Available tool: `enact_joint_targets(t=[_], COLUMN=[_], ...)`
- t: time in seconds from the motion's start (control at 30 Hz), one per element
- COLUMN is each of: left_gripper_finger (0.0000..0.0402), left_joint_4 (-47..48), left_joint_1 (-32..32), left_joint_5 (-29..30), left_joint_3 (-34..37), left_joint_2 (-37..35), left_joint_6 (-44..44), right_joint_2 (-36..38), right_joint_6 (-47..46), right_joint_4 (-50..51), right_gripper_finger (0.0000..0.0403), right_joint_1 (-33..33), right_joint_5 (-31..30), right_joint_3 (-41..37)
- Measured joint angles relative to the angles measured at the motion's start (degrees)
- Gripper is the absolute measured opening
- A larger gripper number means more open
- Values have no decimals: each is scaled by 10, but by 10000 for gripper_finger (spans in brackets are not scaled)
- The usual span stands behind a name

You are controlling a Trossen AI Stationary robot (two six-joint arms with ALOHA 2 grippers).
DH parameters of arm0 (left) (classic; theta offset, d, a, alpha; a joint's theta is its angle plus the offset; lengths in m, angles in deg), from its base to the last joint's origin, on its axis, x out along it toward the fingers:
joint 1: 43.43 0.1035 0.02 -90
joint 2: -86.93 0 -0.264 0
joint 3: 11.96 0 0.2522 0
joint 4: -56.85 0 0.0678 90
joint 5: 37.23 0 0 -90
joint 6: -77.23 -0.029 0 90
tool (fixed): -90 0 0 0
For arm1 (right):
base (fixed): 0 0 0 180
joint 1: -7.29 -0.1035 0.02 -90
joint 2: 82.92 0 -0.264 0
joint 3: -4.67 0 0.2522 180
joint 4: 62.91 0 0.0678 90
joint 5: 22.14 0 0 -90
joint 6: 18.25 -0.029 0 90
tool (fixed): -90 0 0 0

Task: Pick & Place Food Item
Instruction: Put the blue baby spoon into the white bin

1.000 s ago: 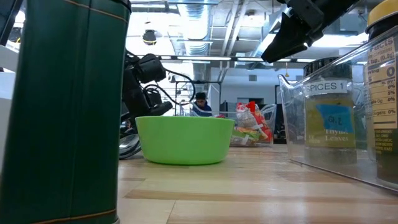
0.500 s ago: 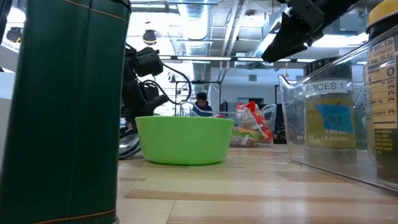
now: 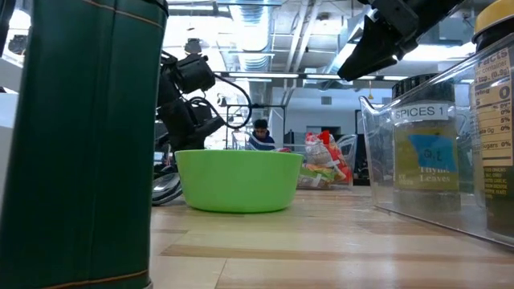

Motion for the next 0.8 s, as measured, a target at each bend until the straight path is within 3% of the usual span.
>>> enact_joint_targets(t=[0.8], left_gripper_finger=[0], left_joint_4=[-16], left_joint_1=[-1], left_joint_5=[11], left_joint_3=[-1], left_joint_2=[57], left_joint_6=[-6], right_joint_2=[0], right_joint_6=[-1], right_joint_4=[0], right_gripper_finger=[270], right_joint_1=[0], right_joint_5=[0], right_joint_3=[0])
